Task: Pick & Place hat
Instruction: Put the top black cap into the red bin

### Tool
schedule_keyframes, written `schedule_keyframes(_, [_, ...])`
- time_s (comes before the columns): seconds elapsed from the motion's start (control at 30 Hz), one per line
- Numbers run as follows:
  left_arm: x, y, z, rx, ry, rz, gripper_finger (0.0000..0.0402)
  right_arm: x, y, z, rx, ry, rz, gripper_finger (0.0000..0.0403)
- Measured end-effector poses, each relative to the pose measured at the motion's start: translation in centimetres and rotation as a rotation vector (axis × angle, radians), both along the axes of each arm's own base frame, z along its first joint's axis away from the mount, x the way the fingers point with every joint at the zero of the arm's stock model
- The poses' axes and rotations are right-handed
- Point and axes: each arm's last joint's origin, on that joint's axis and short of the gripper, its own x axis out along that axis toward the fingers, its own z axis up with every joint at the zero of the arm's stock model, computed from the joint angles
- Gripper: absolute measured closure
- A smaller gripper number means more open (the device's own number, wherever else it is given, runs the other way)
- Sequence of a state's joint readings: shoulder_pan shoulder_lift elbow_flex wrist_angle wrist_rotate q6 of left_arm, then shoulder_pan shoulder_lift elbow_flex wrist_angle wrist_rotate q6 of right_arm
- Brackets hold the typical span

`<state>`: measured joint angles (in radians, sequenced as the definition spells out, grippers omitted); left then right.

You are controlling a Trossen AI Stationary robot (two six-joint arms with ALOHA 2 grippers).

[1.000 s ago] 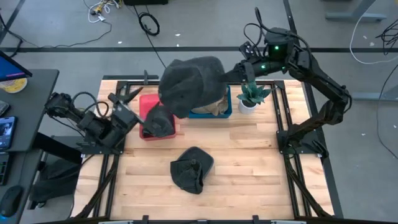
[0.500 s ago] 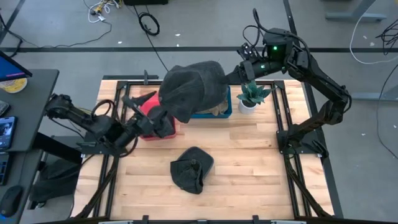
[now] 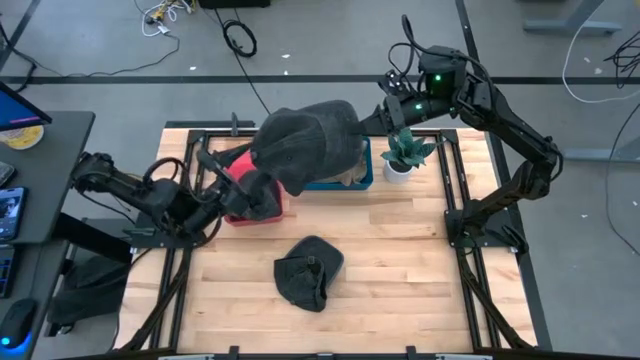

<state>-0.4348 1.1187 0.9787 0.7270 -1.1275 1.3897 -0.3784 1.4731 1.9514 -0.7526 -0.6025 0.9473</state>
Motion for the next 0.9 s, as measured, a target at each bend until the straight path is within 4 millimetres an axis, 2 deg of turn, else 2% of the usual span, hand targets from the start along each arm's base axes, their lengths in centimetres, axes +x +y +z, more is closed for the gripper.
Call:
schedule_keyframes(0.23, [0.2, 1.1, 0.2, 0.055, 0.030, 0.062, 0.0058, 0.1, 0.7, -0.1, 0.037, 0.017, 0.056, 0.0394])
schedule_keyframes(0.57, [0.4, 1.1, -0.2, 0.089, 0.109, 0.089, 0.0058, 0.2, 1.3, -0.2, 0.043, 0.021, 0.105, 0.0396])
schedule_keyframes(0.9, [0.8, 1.0, -0.2, 0.154, 0.096, 0.020, 0.0058, 0.2, 1.4, -0.2, 0.063, 0.025, 0.130, 0.0396])
